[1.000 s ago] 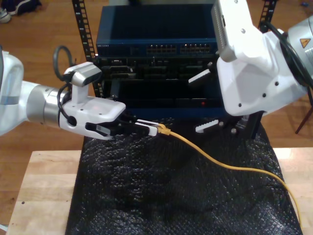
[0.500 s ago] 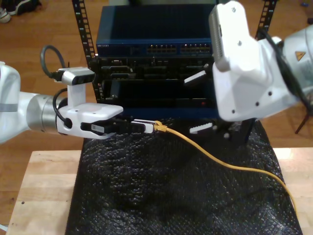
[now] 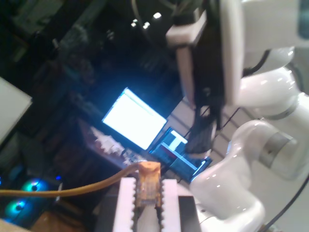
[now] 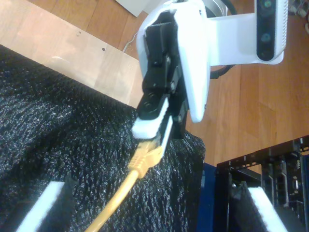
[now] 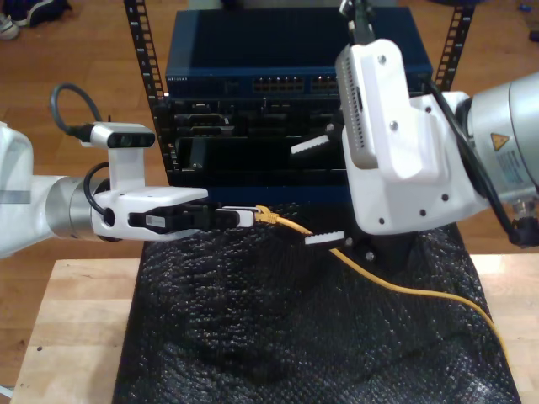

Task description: Grab the cable and plug it in

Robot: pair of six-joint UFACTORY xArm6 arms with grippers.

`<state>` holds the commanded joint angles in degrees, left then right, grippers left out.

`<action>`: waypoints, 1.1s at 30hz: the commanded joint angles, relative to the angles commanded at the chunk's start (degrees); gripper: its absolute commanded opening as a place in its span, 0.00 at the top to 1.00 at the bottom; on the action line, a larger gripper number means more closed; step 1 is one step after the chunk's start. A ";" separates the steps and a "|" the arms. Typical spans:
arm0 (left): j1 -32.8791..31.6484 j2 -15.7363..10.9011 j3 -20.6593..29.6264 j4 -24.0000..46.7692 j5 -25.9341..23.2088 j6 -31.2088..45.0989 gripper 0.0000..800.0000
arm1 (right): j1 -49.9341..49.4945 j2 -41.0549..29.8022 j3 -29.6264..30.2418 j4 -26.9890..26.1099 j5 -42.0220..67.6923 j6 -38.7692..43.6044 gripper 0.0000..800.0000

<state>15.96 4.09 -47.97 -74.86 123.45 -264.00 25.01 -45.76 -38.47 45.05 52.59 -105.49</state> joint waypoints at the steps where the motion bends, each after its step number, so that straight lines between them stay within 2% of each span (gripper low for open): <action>1: 0.00 0.26 0.09 -0.09 0.44 0.00 0.98 | 0.09 -0.09 0.00 0.09 0.00 -0.18 0.01; 10: 0.00 1.32 0.09 -2.20 3.25 -0.09 0.98 | 0.26 -1.41 0.97 4.84 -0.44 -6.07 0.02; 15: 0.00 1.76 0.18 -2.20 4.22 -0.53 0.98 | 0.26 -1.58 1.76 5.10 -1.49 -6.33 0.02; 20: -0.09 2.20 0.26 -2.20 5.10 -1.76 0.98 | 1.14 -1.85 2.20 5.10 -2.90 -6.24 0.13; 33: 0.00 3.34 0.62 -3.52 7.56 -5.80 0.98 | 5.36 -0.26 2.20 5.01 -6.33 -6.33 0.13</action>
<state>15.96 7.43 -47.35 -78.37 131.01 -269.80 30.37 -46.02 -36.27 50.07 46.26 -111.82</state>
